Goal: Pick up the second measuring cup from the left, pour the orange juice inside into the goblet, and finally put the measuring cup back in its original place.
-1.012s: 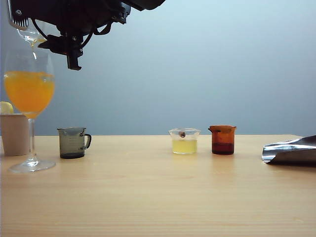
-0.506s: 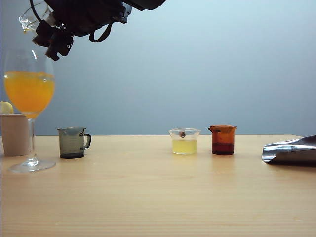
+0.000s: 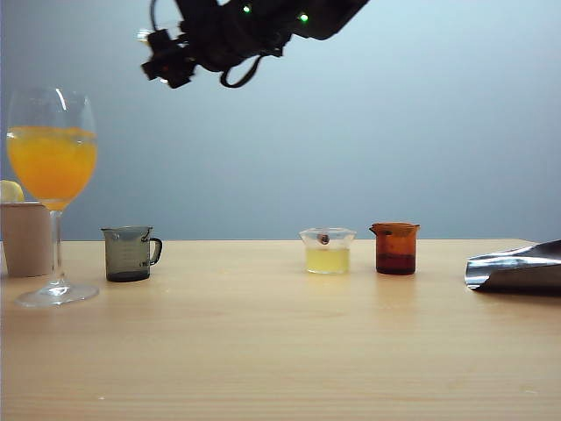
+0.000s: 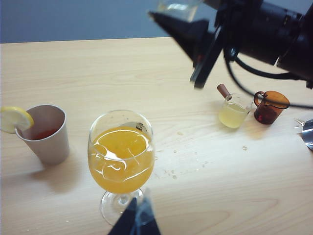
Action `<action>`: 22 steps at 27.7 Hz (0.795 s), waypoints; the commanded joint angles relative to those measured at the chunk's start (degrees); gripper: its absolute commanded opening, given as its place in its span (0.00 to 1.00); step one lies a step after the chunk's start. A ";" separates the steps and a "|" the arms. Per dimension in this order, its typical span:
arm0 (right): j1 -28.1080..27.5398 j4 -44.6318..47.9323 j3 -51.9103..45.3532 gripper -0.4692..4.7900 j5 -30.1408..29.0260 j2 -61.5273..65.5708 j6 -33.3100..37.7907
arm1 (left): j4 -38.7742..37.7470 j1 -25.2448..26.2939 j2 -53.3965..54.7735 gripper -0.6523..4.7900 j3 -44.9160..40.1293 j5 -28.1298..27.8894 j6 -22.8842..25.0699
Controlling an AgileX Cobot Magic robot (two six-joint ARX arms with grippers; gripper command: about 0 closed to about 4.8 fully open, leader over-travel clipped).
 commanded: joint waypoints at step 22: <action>0.42 15.15 -20.06 0.08 14.69 -0.46 24.90 | 0.39 0.00 -0.11 0.11 0.28 0.24 0.90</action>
